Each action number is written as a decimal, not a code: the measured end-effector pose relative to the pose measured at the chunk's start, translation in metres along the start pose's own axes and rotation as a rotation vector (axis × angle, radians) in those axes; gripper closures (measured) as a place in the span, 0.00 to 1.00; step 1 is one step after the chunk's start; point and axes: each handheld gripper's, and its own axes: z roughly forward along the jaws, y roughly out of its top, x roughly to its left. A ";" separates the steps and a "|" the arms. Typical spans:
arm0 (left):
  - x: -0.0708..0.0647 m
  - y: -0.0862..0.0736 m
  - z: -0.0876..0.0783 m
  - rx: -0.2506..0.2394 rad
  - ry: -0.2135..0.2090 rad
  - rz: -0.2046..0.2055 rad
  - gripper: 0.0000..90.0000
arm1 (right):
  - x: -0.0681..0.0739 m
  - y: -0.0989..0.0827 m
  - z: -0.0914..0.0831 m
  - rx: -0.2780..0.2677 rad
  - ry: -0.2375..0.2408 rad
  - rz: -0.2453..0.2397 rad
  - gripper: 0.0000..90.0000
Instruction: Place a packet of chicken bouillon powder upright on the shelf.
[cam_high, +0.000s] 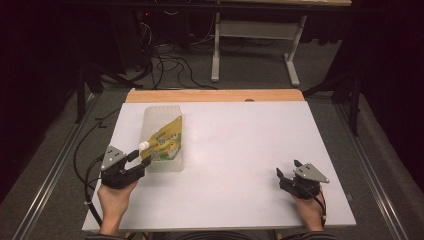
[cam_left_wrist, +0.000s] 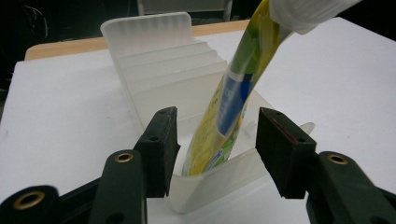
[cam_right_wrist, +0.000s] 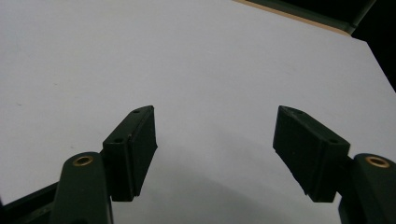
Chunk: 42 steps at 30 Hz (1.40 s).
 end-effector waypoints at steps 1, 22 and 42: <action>-0.001 -0.001 -0.001 -0.005 0.000 -0.001 0.53 | 0.000 0.000 0.000 0.001 0.002 0.001 0.34; -0.023 -0.036 -0.026 -0.078 -0.003 -0.026 0.53 | 0.000 0.000 0.000 0.001 0.000 0.000 0.34; -0.088 -0.040 0.018 -0.041 -0.158 0.126 0.55 | -0.001 0.000 -0.001 -0.012 0.000 0.007 0.34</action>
